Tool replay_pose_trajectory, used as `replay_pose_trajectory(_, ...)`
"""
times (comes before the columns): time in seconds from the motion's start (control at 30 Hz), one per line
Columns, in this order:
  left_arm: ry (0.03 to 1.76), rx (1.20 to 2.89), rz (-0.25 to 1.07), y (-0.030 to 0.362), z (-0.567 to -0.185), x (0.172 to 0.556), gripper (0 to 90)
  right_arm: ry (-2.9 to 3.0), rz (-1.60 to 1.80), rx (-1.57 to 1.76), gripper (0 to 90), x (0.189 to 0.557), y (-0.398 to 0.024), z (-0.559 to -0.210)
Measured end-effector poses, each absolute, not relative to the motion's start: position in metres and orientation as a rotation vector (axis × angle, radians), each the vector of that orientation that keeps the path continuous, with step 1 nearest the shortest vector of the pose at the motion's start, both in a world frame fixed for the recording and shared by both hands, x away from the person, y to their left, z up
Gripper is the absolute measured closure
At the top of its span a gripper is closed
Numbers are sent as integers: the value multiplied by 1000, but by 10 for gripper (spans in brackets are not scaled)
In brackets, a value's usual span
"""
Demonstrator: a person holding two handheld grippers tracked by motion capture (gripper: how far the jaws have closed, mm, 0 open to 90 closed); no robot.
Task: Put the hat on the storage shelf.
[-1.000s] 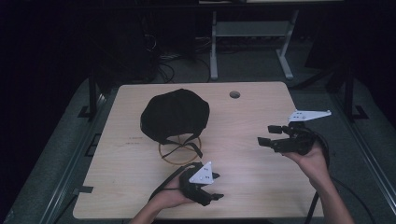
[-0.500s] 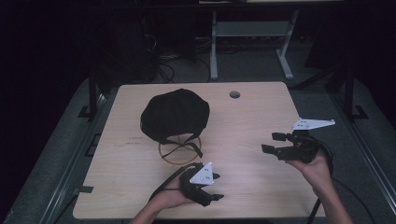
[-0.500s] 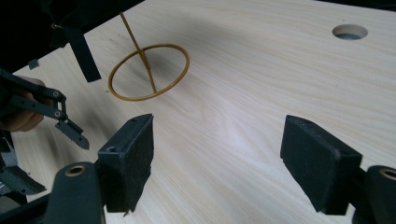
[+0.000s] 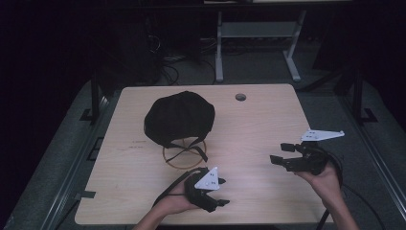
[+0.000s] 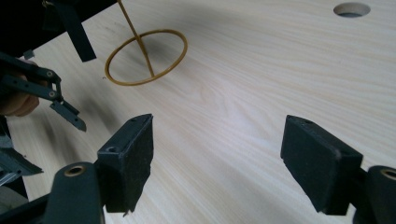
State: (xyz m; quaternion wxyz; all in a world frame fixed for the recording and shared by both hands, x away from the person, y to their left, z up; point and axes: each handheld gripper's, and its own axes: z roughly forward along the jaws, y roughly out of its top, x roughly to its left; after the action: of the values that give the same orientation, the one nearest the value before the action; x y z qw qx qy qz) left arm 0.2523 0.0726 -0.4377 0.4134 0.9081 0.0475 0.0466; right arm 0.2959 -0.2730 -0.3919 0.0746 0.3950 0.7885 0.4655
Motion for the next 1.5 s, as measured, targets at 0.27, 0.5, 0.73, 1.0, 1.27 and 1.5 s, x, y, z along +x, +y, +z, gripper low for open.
replay_pose_trajectory(0.27, 124, 2279, 116, 73, -438, 252, 359, 2355, 1394, 1192, 245, 289, -278, -399)
replay_pose_trajectory(0.5, 122, 2281, 118, 73, -438, 253, 359, 2346, 1396, 1205, 243, 283, -281, -405)
replay_pose_trajectory(0.73, 122, 2281, 118, 73, -438, 253, 359, 2346, 1375, 1192, 241, 277, -282, -409)
replay_pose_trajectory(1.0, 128, 2282, 117, 73, -438, 253, 347, 2346, 1364, 1205, 237, 271, -284, -416)
replay_pose_trajectory(1.27, 126, 2286, 116, 73, -438, 253, 347, 2348, 1344, 1234, 230, 264, -287, -423)
replay_pose_trajectory(1.5, 131, 2286, 116, 73, -438, 253, 345, 2344, 1343, 1246, 226, 258, -290, -431)
